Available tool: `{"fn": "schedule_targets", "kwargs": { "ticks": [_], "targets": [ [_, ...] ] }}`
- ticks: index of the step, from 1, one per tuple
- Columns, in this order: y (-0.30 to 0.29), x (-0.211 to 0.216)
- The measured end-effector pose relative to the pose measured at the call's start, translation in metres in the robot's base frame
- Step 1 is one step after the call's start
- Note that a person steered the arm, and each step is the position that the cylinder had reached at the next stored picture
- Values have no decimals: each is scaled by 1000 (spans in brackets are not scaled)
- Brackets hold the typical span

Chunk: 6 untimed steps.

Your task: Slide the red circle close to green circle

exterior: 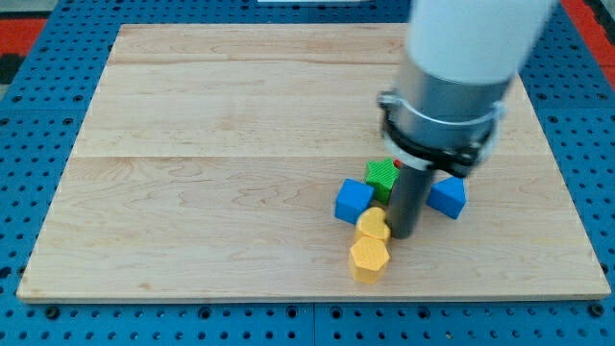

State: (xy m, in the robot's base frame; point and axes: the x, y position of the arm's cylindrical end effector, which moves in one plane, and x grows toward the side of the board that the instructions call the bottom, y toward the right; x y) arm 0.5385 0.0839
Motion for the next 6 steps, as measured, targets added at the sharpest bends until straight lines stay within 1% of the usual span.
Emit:
{"fn": "schedule_targets", "kwargs": {
  "ticks": [1, 2, 3, 4, 5, 6],
  "targets": [
    [33, -3],
    [71, -40],
    [78, -77],
    [79, -104],
    [84, -112],
    [100, -95]
  ]
}}
